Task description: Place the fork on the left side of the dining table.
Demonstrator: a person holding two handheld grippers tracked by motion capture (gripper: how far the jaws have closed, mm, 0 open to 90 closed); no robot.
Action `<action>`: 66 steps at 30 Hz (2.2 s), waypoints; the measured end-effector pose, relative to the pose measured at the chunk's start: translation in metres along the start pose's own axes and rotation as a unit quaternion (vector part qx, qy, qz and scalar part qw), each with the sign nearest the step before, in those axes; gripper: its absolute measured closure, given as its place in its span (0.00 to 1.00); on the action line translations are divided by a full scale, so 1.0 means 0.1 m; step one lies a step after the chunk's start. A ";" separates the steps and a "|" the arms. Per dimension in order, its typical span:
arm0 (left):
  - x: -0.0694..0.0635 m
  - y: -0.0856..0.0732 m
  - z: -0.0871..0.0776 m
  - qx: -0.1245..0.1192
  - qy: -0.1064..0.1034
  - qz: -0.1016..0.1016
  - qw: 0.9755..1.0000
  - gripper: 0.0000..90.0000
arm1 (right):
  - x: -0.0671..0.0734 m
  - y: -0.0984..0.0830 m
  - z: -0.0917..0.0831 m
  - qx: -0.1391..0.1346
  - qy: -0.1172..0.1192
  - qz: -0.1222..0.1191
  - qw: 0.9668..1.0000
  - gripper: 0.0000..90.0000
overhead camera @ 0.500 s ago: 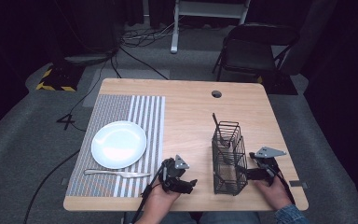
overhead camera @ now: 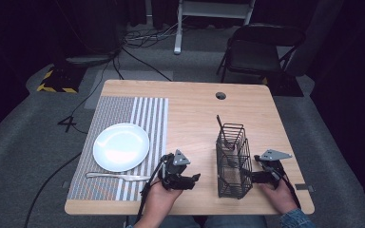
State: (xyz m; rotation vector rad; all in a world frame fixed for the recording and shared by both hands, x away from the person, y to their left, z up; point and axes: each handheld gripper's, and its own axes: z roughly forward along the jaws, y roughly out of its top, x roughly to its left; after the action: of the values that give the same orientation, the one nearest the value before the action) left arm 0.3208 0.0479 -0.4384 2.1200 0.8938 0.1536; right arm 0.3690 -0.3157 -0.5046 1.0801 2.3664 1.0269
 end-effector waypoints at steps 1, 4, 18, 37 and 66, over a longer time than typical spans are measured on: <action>0.00 0.00 0.00 0.000 0.000 0.000 1.000 0.39 | 0.00 0.00 0.00 0.000 0.000 0.000 1.000 0.18; 0.02 0.12 -0.12 -0.012 0.000 0.003 1.000 0.41 | 0.00 0.00 0.00 0.000 0.000 0.000 1.000 0.18; 0.05 0.49 -0.43 -0.048 0.006 0.010 0.999 0.47 | 0.00 0.00 0.00 0.000 0.000 0.000 1.000 0.18; 0.11 1.08 -0.34 -0.104 -0.007 -0.010 0.994 0.48 | 0.00 0.00 0.00 -0.001 0.000 0.001 1.000 0.18; 0.28 1.48 0.36 -0.089 -0.014 -0.062 0.994 0.76 | 0.01 -0.01 -0.01 -0.002 0.004 -0.003 1.000 0.21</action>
State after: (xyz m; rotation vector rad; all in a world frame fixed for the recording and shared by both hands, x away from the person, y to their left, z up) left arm 0.4361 -0.0191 -0.3605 1.8922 0.9555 0.1349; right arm 0.3676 -0.3158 -0.5043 1.0684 2.3707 1.0349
